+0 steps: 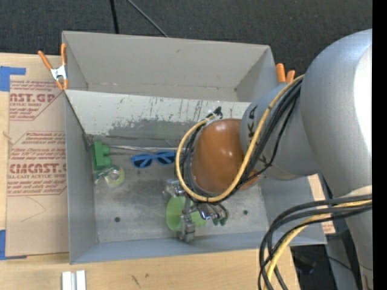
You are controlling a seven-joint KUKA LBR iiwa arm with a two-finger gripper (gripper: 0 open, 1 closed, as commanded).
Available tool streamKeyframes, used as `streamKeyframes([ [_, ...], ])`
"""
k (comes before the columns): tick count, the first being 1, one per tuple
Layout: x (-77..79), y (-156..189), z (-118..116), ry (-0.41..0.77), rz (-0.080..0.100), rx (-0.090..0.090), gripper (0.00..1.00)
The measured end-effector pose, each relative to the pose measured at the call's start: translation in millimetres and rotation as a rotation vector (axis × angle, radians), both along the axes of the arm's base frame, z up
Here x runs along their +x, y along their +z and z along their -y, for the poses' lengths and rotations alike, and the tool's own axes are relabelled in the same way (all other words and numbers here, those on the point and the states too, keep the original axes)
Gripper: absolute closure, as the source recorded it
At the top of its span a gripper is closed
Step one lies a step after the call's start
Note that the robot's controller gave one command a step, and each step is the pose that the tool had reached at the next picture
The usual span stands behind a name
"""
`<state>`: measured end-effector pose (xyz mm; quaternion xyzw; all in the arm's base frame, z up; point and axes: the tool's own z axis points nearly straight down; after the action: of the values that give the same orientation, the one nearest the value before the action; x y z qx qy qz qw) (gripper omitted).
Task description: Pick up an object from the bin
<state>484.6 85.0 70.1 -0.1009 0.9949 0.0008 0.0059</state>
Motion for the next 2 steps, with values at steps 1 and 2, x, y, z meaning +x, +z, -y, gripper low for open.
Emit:
streamKeyframes([
  [1,-1.9,0,1,-0.002,-0.008,0.000,1.00],
  [2,8.3,129,-3,-0.004,-0.005,-0.002,1.00],
])
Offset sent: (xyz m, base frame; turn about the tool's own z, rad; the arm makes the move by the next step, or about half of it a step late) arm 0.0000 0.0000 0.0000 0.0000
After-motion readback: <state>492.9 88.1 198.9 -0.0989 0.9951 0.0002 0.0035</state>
